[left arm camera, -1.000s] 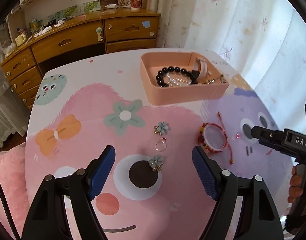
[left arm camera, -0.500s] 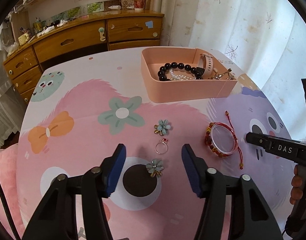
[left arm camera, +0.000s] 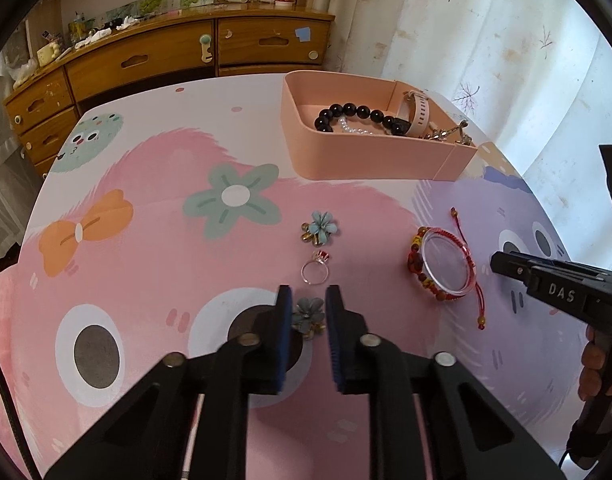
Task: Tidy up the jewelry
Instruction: 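Close the left tool on the blue flower earring while the right tool grasps the silver ring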
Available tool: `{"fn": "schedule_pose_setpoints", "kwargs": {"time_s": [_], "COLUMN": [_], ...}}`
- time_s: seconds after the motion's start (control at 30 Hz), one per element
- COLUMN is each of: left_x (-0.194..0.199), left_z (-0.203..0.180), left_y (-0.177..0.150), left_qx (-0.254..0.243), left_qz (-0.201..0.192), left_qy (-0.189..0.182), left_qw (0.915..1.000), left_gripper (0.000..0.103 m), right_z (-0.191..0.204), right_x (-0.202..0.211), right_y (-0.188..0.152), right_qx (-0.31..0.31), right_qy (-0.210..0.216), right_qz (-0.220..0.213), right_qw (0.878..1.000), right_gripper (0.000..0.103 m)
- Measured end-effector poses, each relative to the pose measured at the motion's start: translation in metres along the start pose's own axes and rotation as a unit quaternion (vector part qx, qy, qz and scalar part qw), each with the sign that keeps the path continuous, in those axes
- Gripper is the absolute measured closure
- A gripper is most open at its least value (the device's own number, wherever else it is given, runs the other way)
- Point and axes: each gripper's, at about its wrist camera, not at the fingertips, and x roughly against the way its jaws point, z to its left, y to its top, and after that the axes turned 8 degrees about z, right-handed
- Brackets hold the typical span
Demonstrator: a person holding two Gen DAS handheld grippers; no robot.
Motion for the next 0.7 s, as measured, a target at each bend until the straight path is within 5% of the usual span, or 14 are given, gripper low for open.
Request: {"fn": "schedule_pose_setpoints", "kwargs": {"time_s": [0.4,0.7], "left_x": [0.023,0.003], "left_z": [0.007,0.006], "left_y": [-0.001,-0.005], "left_qx": [0.028,0.043], "left_qz": [-0.024,0.023], "left_qy": [-0.029,-0.015], "left_qw": [0.9989,0.9987], "left_gripper": [0.094,0.086], "right_z": [-0.004,-0.001], "right_x": [0.007,0.02], "right_y": [0.004,0.011], "right_qx": [-0.013,0.011], "right_qy": [0.039,0.053], "right_qz": [-0.004,-0.025], "right_qw": [0.999,0.998], "right_gripper": [0.083,0.083]}}
